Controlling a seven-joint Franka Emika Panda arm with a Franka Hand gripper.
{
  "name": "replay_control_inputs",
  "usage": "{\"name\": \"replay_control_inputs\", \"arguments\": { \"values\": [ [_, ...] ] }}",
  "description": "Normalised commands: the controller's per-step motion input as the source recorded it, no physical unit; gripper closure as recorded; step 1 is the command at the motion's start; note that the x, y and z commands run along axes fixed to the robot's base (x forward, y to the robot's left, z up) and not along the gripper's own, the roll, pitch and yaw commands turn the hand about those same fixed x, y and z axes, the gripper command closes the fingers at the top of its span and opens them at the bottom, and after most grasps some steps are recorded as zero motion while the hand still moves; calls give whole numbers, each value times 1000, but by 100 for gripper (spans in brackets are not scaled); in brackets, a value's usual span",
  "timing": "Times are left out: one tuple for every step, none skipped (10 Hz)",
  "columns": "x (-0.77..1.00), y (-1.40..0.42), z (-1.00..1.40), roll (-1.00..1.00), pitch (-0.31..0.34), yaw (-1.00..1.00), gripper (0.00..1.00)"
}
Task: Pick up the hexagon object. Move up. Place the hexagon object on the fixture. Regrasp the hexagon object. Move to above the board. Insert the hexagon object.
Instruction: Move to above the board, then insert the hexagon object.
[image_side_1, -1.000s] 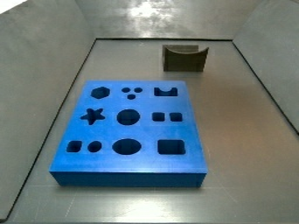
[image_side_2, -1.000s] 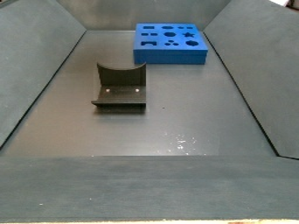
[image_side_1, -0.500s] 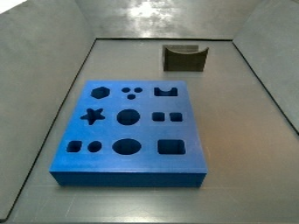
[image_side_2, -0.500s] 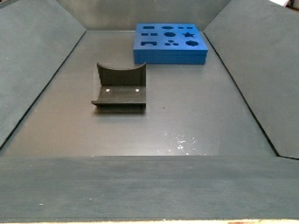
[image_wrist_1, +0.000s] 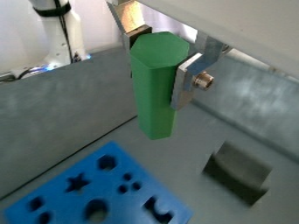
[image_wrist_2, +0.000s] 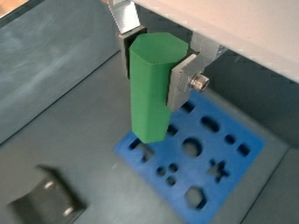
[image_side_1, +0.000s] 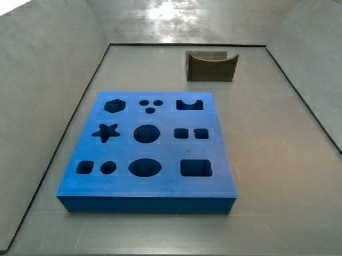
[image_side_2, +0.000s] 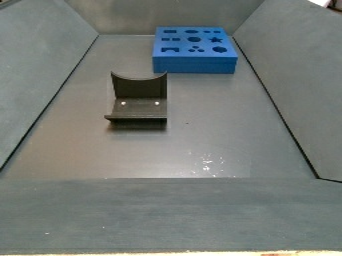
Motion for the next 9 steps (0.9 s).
{"name": "replay_control_inputs", "arguments": {
  "values": [
    [-145, 33, 7, -693, -195, -68, 100],
    [-117, 36, -2, -441, -160, -35, 100],
    [-95, 31, 2, -306, -126, -25, 100],
    [-72, 27, 4, -215, -98, -18, 100],
    [40, 0, -69, -109, 0, 0, 100],
    [-191, 260, 0, -214, -206, -149, 100],
    [-517, 134, -586, 0, -40, -734, 100],
    [-317, 89, -629, 0, 0, -809, 100],
    [3, 0, 0, 0, 40, 0, 100]
  ]
}}
